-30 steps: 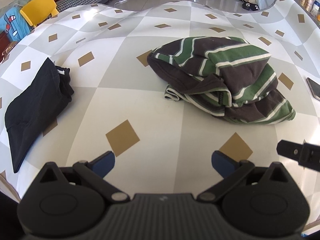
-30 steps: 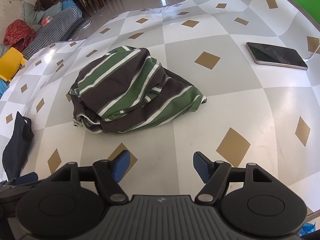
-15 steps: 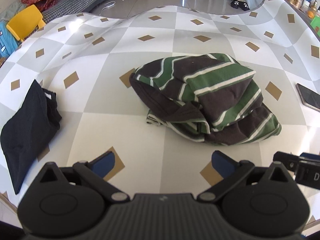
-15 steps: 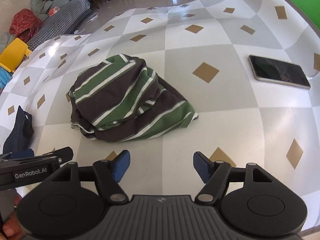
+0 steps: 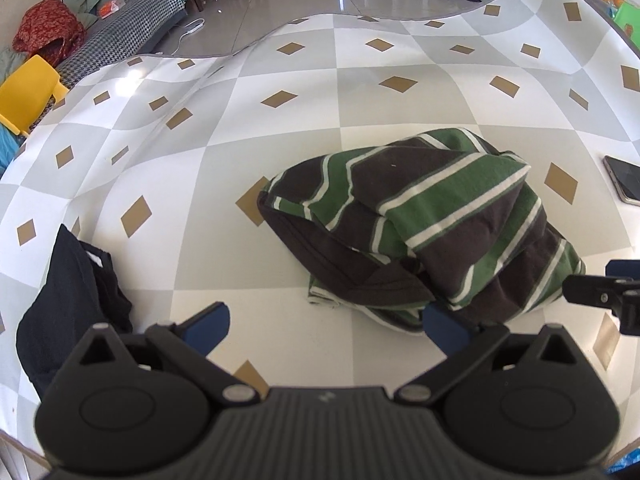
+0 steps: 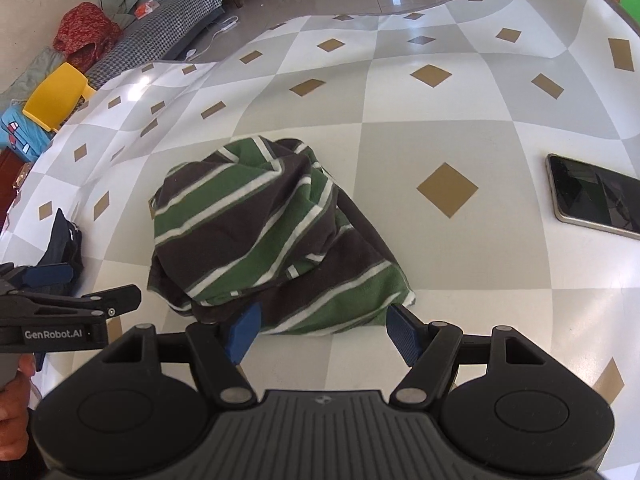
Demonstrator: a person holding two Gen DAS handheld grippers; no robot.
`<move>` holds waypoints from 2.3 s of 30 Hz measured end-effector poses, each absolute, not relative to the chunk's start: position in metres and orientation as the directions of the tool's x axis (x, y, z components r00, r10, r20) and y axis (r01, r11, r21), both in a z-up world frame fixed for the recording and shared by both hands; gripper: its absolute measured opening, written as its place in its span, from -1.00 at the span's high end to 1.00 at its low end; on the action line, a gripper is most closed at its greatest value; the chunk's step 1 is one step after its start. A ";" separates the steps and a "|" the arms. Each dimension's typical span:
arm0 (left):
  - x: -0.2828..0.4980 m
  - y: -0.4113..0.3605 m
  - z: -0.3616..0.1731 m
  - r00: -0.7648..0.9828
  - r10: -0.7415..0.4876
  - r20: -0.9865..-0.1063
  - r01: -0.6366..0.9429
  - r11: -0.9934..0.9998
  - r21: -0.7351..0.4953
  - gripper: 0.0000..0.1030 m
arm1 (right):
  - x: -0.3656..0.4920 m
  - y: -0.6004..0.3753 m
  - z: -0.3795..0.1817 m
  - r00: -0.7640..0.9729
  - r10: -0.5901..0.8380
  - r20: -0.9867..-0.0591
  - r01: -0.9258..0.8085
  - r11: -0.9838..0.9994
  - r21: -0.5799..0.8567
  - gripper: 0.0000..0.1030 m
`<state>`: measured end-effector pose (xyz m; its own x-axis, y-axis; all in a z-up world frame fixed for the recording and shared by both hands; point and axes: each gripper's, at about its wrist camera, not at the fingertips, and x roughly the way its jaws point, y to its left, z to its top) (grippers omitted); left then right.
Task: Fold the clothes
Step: 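Grasp the striped garment with the right gripper and lift it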
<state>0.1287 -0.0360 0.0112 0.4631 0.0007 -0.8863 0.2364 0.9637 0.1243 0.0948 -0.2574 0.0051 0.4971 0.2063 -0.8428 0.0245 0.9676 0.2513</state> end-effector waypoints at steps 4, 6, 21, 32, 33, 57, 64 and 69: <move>0.136 -0.031 0.004 0.454 -0.013 -0.891 0.225 0.969 0.101 -1.00 | 0.110 -0.256 0.009 0.534 0.235 -0.812 0.016 0.958 0.288 -0.35; 0.138 -0.029 -0.003 0.435 -0.016 -0.900 0.218 0.972 0.088 -1.00 | 0.119 -0.257 0.010 0.546 0.247 -0.801 0.025 0.951 0.310 -0.35; 0.155 -0.026 -0.044 0.343 0.094 -0.935 0.150 0.977 0.153 -1.00 | 0.172 -0.242 -0.008 0.545 0.267 -0.795 0.077 0.928 0.364 -0.35; 0.164 -0.023 -0.058 0.304 0.099 -0.947 0.110 0.984 0.139 -1.00 | 0.173 -0.240 -0.020 0.559 0.306 -0.771 0.041 0.918 0.394 0.15; 0.164 -0.024 -0.059 0.306 0.098 -0.947 0.108 0.985 0.137 -1.00 | 0.173 -0.240 -0.019 0.564 0.313 -0.764 0.030 0.917 0.397 0.27; 0.163 0.021 0.011 0.524 -0.039 -0.851 -0.027 0.998 -0.062 -1.00 | 0.133 -0.217 0.023 0.571 0.527 -0.630 -0.295 0.847 0.441 0.77; 0.158 0.013 0.022 0.562 -0.142 -0.815 0.034 0.988 -0.148 -1.00 | 0.118 -0.190 0.012 0.509 0.533 -0.676 -0.403 0.841 0.361 0.73; 0.154 -0.003 0.020 0.562 -0.198 -0.803 0.107 0.980 -0.167 -1.00 | 0.111 -0.178 0.000 0.476 0.522 -0.707 -0.433 0.840 0.329 0.70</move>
<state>0.1539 -0.0026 0.0195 0.5622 -0.1978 -0.8030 0.1070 0.9802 -0.1665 0.1111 -0.1776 0.0002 0.4764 0.5223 -0.7073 -0.4327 0.8396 0.3285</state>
